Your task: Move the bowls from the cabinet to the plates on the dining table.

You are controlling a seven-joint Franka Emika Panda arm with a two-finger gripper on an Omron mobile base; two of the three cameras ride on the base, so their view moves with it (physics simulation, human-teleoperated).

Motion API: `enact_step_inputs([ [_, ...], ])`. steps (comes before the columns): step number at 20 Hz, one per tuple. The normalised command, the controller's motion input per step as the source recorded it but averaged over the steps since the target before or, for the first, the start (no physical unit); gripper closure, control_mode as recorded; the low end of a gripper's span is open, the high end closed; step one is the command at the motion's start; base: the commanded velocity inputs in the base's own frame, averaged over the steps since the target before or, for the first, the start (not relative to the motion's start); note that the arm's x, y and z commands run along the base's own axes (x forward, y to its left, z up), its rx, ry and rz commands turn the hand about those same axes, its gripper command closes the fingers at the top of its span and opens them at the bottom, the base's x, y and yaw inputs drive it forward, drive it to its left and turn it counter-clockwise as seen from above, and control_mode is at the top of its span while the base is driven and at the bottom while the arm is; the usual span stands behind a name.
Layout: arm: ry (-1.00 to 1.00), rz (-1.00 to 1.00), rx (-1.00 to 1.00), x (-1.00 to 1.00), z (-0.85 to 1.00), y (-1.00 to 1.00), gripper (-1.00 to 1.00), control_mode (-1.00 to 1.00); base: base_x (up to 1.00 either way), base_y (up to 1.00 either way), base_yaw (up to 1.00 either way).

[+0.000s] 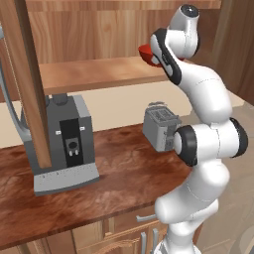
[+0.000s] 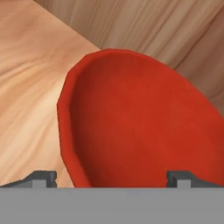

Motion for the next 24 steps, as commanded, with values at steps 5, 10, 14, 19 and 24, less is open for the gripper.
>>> enact_step_inputs([
  [5, 0.02, 0.00, -0.01, 0.14, 0.00, 0.00, -1.00, -1.00, 0.00, 0.00, 0.00],
  [10, 0.00, 0.00, -0.01, 0.10, 0.00, 0.00, -1.00, -1.00, 0.00, 0.00, 0.00],
  [14, 0.02, 0.00, -0.01, 0.02, -0.09, 0.00, -1.00, -1.00, 0.00, 0.00, 0.00],
  [19, 0.04, 0.00, 0.00, 0.00, -0.08, 0.00, -1.00, -1.00, 0.00, 0.00, 0.00],
  [24, 0.00, 0.00, 0.00, 0.00, 0.00, 0.02, 1.00, -1.00, 0.00, 0.00, 0.00],
])
